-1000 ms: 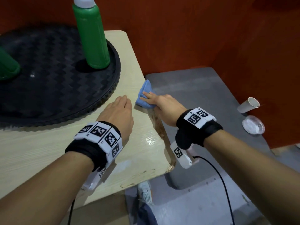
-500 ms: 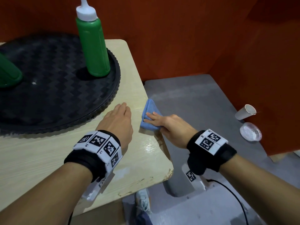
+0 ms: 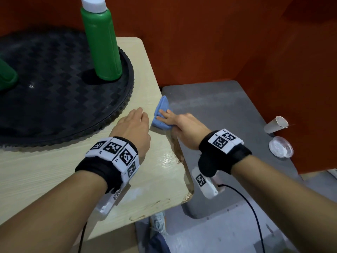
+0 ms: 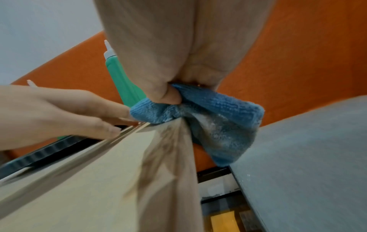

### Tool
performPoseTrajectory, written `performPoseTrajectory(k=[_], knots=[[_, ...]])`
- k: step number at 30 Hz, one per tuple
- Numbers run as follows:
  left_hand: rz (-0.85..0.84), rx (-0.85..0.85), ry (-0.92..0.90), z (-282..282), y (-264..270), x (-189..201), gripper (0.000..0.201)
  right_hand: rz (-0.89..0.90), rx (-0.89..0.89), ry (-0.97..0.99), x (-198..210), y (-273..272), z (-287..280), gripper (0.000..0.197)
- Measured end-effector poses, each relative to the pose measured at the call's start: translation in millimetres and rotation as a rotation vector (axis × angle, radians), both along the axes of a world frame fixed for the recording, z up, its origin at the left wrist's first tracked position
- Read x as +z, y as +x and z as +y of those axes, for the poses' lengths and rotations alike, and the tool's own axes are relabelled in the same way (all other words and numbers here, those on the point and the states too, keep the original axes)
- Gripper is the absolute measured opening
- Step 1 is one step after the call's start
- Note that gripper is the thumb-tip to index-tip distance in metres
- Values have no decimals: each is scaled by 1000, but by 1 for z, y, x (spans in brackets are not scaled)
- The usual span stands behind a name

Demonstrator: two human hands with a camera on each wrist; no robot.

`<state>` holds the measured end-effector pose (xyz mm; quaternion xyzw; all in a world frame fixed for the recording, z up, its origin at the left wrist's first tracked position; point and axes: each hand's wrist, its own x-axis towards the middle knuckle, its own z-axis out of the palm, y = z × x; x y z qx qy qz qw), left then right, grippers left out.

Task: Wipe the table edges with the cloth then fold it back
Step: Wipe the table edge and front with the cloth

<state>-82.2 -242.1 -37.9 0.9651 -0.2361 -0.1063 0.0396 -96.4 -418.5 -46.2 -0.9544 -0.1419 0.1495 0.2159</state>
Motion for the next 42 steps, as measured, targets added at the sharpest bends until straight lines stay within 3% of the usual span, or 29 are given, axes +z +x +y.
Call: performPoseTrajectory(k=[6,9,14,18,21,24,28,33,38,42], knots=[[-15,-25,22,1,-3,-4,43,33,12,53,0,-28,-10,58],[-14,-28,17,3,-9,-3,41,6,-64,99,0,-25,-1,57],[8,-48,28,5,-23,-2,46,57,-135,148,1,-71,-5,57],[8,-59,31,3,-34,-2,41,30,-169,99,3,-48,1,56],[7,-48,17,-4,-39,-2,34,26,-144,83,-1,-54,6,54],[-2,-30,21,-8,-36,-5,42,50,-63,78,-3,-68,-4,53],[-46,6,9,-15,-27,-5,52,18,-51,179,-5,-43,-9,50],[-24,50,33,-25,-25,-6,46,64,-1,181,-8,-56,-19,48],[-30,88,51,-28,-25,-6,43,72,52,192,-3,-34,-24,51],[13,138,42,-30,-28,-7,43,79,64,211,-13,-64,-28,48]])
